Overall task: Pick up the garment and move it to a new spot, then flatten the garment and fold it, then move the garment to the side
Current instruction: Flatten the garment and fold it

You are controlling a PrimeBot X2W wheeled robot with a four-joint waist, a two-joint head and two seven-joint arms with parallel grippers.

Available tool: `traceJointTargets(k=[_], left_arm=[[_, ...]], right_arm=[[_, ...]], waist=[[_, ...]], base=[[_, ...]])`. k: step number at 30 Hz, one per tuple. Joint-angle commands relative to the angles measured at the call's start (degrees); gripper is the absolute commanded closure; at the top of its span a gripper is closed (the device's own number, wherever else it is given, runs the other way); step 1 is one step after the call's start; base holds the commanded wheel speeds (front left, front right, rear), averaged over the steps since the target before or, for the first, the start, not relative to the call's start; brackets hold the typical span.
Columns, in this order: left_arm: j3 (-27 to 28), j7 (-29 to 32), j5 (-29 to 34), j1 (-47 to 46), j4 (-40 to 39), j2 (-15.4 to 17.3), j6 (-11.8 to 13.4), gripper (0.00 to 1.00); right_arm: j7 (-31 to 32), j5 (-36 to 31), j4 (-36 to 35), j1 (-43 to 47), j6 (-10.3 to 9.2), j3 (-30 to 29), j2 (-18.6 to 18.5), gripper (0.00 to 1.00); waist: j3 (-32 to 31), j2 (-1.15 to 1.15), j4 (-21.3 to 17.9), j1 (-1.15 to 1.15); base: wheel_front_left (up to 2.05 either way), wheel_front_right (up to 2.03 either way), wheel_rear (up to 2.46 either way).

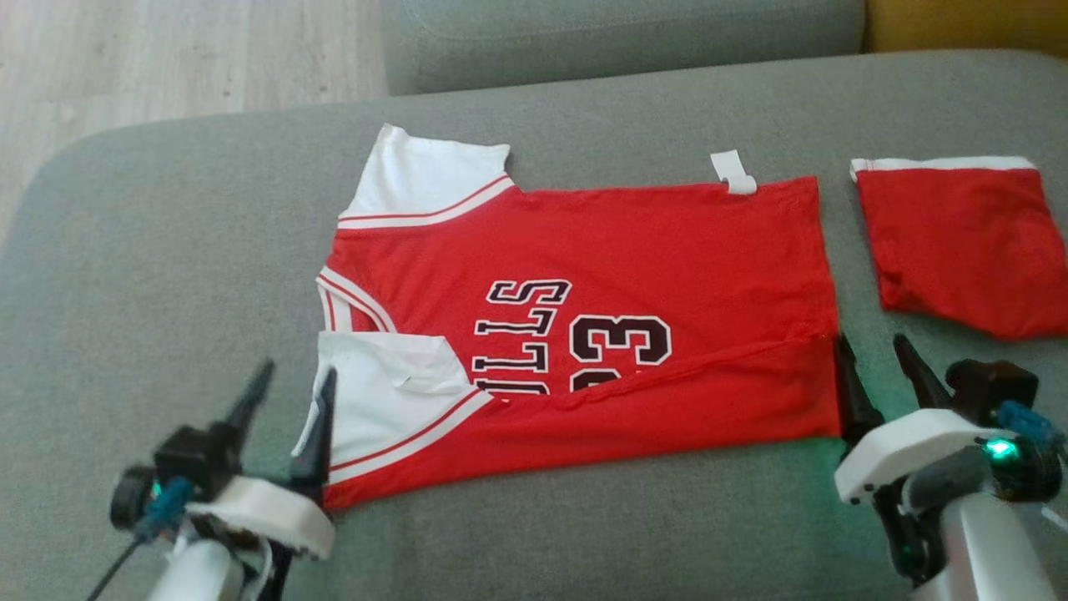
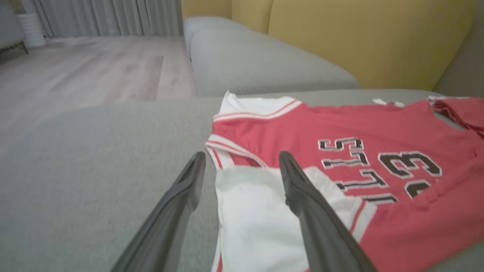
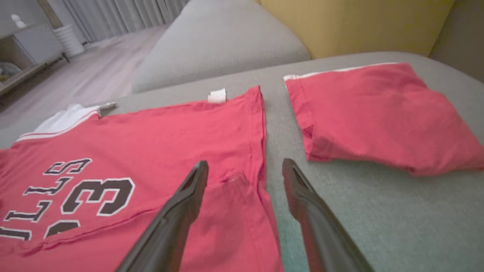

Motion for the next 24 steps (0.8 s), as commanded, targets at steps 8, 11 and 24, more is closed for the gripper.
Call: traceJointTargets(k=[8,11,24], left_arm=[[5.7,-6.0,0.6,-11.0,-5.7,1.8,0.5,0.0],[6.1,-5.1,0.4,-15.8,-6.1,3.5,-0.9,0.0],[-5.7,18.6,-7.9,-40.7,6.0,17.7,-5.0,0.0]], right_arm=[[-13.3,4.1,-2.5,-5.4,-0.11,6.0,-0.3,0.0],[-15.6,5.9,-2.7,-7.1,-0.11,7.3,-0.3,0.0],[-18.9,8.1,-6.3,-12.3,-0.11,14.0,-0.3,0.0]], waist=[[5.6,0.0,-3.5,0.0],[8.9,0.0,-5.2,0.0],[21.6,0.0,-10.8,0.0]], base=[[0.0,0.0,0.0],[0.0,0.0,0.0],[0.0,0.0,0.0]])
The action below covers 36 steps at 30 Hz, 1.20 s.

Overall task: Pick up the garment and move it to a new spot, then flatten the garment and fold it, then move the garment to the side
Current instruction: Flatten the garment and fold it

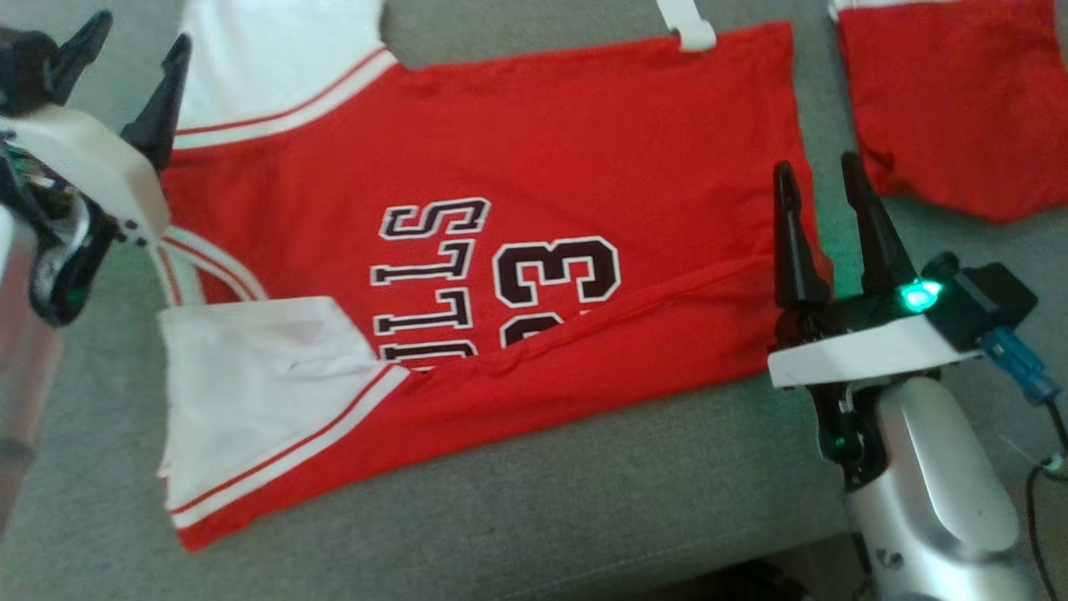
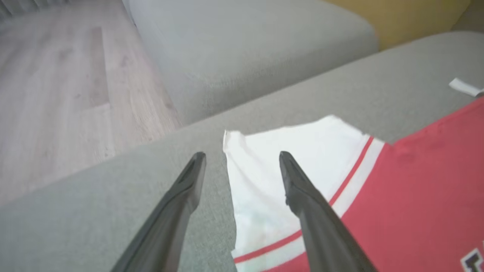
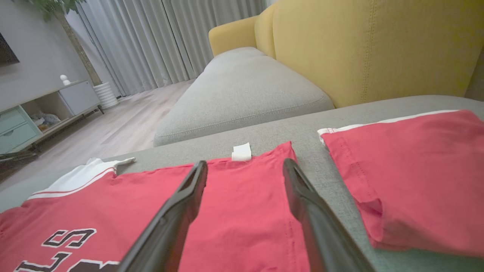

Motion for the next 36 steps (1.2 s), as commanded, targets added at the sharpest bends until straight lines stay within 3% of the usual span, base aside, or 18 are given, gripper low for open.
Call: traceJointTargets(k=[1,7,22,23,24,28,36], left_arm=[[0.6,1.8,-1.7,-3.4,-0.2,3.8,-0.3,0.0],[-4.3,5.3,-9.3,-10.5,6.7,6.9,-0.3,0.0],[-13.4,5.4,-15.1,-19.6,15.7,8.7,-0.3,0.0],[-14.1,5.9,-15.7,-19.9,15.9,8.7,-0.3,0.47],[-14.9,6.2,-16.3,-20.0,16.0,8.7,-0.3,1.0],[-16.9,4.6,-18.6,-20.1,16.1,8.2,-0.3,1.0],[-19.0,-6.3,-22.6,-18.4,14.6,4.9,-0.3,1.0]], right_arm=[[-0.7,0.5,-2.3,-1.1,-0.11,1.5,-0.2,0.0],[-0.8,1.0,-4.4,-1.9,-0.11,1.9,-0.2,0.0],[-0.8,2.5,-6.4,-1.5,-0.11,1.4,-0.2,0.0],[-0.8,2.5,-6.4,-1.6,-0.11,1.4,-0.2,0.0],[-0.8,2.5,-6.3,-1.6,-0.11,1.3,-0.2,0.0],[-0.8,2.3,-5.6,-1.8,-0.11,0.9,-0.2,0.0],[-0.8,-1.7,-2.8,-1.7,-0.11,-2.3,-0.2,0.0]], waist=[[3.4,0.0,-2.8,-0.02],[6.9,0.0,-4.7,-0.02],[10.7,0.0,-7.4,-0.02],[10.8,0.0,-7.4,-0.02],[10.8,0.0,-7.4,-0.02],[9.9,0.0,-6.8,-0.02],[4.4,0.0,-2.2,-0.02]], base=[[0.0,0.0,0.0],[0.0,0.0,0.0],[0.0,0.0,0.0],[0.0,0.0,0.0],[0.0,0.0,0.0],[0.0,0.0,0.0],[0.0,0.0,0.0]])
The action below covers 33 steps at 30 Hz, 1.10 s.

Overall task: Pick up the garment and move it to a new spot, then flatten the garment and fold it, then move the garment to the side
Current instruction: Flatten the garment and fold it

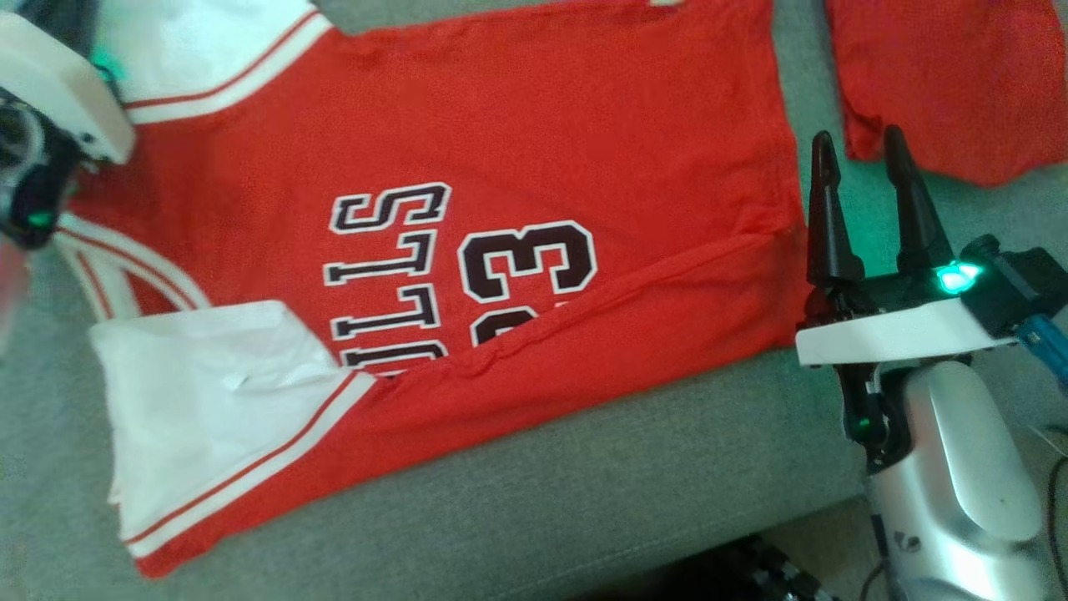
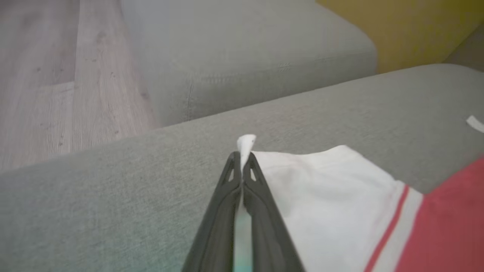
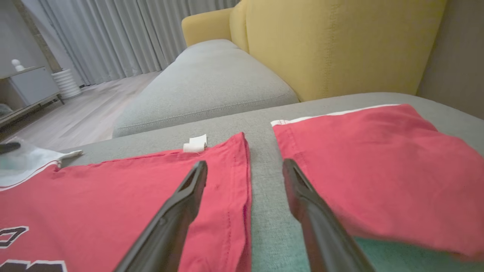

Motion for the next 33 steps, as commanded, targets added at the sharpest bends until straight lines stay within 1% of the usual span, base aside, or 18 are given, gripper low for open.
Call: traceJointTargets(k=[1,5,6,7,12,17,24,26,27,33], left_arm=[[1.0,-2.2,-0.4,-0.9,-2.2,2.1,0.1,1.0],[-1.6,-7.2,-1.2,0.8,-5.6,2.1,0.1,1.0],[-1.6,-7.2,-1.2,0.8,-5.6,2.1,0.1,1.0],[-2.3,-8.2,-1.4,1.3,-6.5,2.2,0.1,1.0],[-5.4,-11.3,-1.9,3.8,-12.6,3.5,0.1,1.0],[-6.5,-12.7,-2.2,6.4,-18.1,4.8,0.1,1.0],[-8.8,-11.9,-0.8,8.6,-25.5,4.5,1.2,1.0],[-9.4,-11.3,-0.6,8.7,-27.0,4.3,1.4,1.0],[-9.9,-10.7,-0.3,8.7,-28.2,4.2,1.6,1.0],[-10.5,-10.0,0.4,8.4,-30.0,4.3,2.1,1.0]], right_arm=[[-0.6,-1.0,-1.0,-0.1,-0.11,0.4,-0.2,0.0],[0.3,-3.6,0.9,-0.8,-0.11,-1.8,-0.2,0.0],[0.3,-3.6,0.9,-0.8,-0.11,-1.8,-0.2,0.0],[1.0,-4.5,1.2,-1.2,-0.11,-2.5,-0.2,0.0],[6.6,-10.5,2.9,-4.6,-0.11,-6.9,-0.2,0.0],[14.2,-15.0,6.0,-10.7,-0.11,-9.9,-0.2,0.0],[24.3,-22.0,16.0,-19.6,-0.11,-14.5,-0.4,0.0],[25.9,-24.0,19.2,-21.8,-0.11,-15.6,-1.1,0.0],[26.9,-25.6,22.3,-23.9,-0.11,-17.1,-1.7,0.0],[27.7,-31.6,29.6,-28.4,-0.11,-21.3,-3.3,0.0]], waist=[[-3.0,0.0,2.8,0.0],[-6.1,0.0,6.1,0.0],[-6.1,0.0,6.1,0.0],[-6.6,0.0,6.9,0.0],[-8.4,0.0,10.7,0.0],[-9.1,0.0,14.1,0.0],[-8.6,0.0,17.7,0.0],[-8.2,0.0,18.4,0.0],[-7.6,0.0,18.9,0.0],[-6.0,0.0,19.6,0.0]], base=[[0.0,0.0,0.0],[0.0,0.0,0.0],[0.0,0.0,0.0],[0.0,0.0,0.0],[0.0,0.0,0.0],[0.0,0.0,0.0],[0.0,0.0,0.0],[0.0,0.0,0.0],[0.0,0.0,0.0],[0.0,0.0,0.0]])
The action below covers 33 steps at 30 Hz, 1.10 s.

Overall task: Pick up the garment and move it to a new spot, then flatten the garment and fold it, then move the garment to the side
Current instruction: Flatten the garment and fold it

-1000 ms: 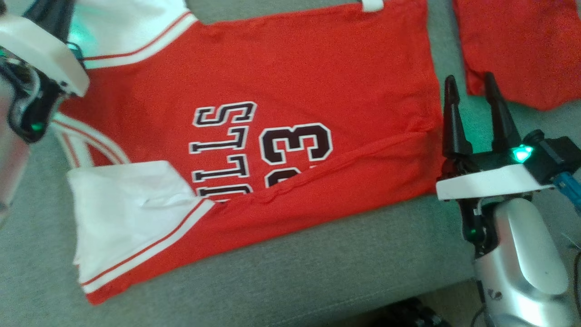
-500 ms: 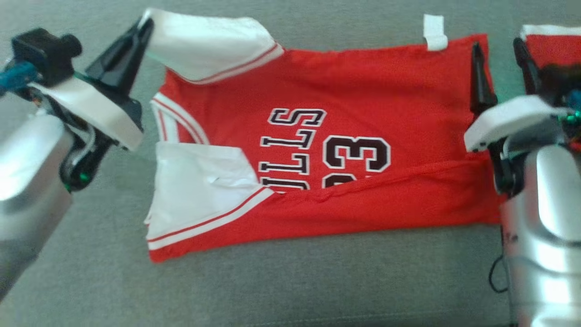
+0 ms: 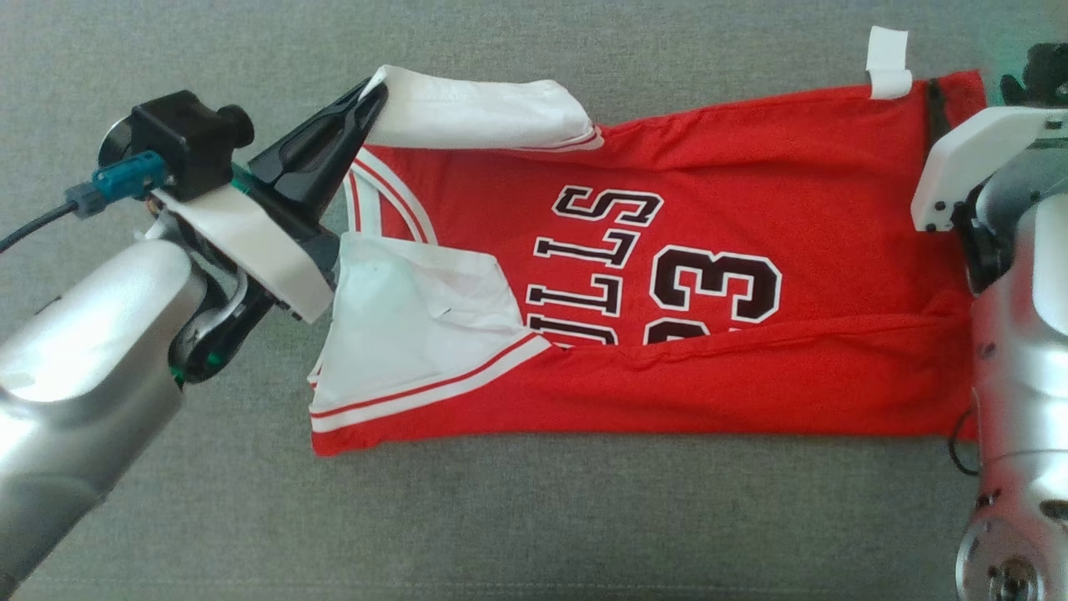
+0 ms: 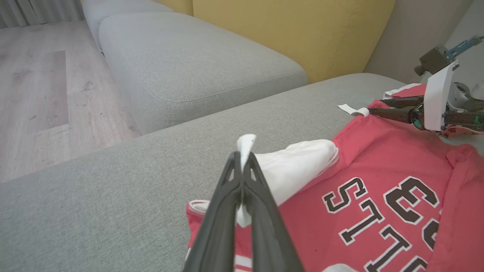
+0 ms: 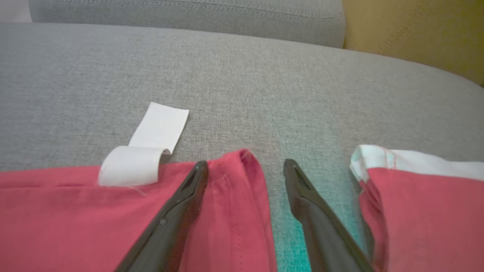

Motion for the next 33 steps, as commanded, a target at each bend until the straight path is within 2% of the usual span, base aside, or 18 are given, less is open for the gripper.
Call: traceJointTargets(k=[1,3,4,5,12,20,27,33], left_arm=[[2.4,0.0,0.3,-2.1,-1.3,2.4,0.4,1.0],[2.4,0.0,0.2,-2.2,-1.2,2.5,0.4,1.0],[2.4,0.0,0.2,-2.2,-1.1,2.6,0.4,1.0],[2.5,0.1,0.1,-2.4,-1.0,2.6,0.4,1.0],[4.6,-0.4,-1.3,-4.0,1.7,2.9,1.1,1.0],[7.9,-0.6,-1.8,-11.1,8.8,2.6,1.1,1.0],[8.5,-2.7,1.3,-20.5,18.4,0.5,-0.1,1.0],[7.1,-7.4,4.2,-24.9,26.5,-2.7,-1.0,1.0]], right_arm=[[0.3,-1.6,-0.1,-2.3,-0.11,0.3,0.2,0.0],[0.8,-2.6,2.2,-3.2,-0.11,-0.4,0.3,0.0],[0.8,-2.8,3.3,-3.7,-0.11,-0.7,0.5,0.35],[0.6,-2.9,4.1,-4.3,-0.11,-0.8,0.5,1.0],[-4.1,-3.1,7.4,-9.5,-0.11,0.9,-0.4,1.0],[-9.7,1.7,9.4,-17.9,-0.11,5.9,-1.5,1.0],[-15.2,9.4,11.1,-25.8,-0.11,10.7,-1.3,1.0],[-18.2,12.5,14.8,-27.6,-0.11,14.7,-1.6,1.0]], waist=[[0.6,0.0,0.1,0.0],[0.8,0.0,0.1,0.0],[0.9,0.0,0.1,0.0],[1.0,0.0,0.0,0.0],[0.7,0.0,-1.4,0.0],[1.9,0.0,-3.7,0.0],[3.9,0.0,-5.6,0.0],[3.9,0.0,-5.9,0.0]], base=[[0.0,0.0,0.0],[0.0,0.0,0.0],[0.0,0.0,0.0],[0.0,0.0,0.0],[0.0,0.0,0.0],[0.0,0.0,0.0],[0.0,0.0,0.0],[0.0,0.0,0.0]])
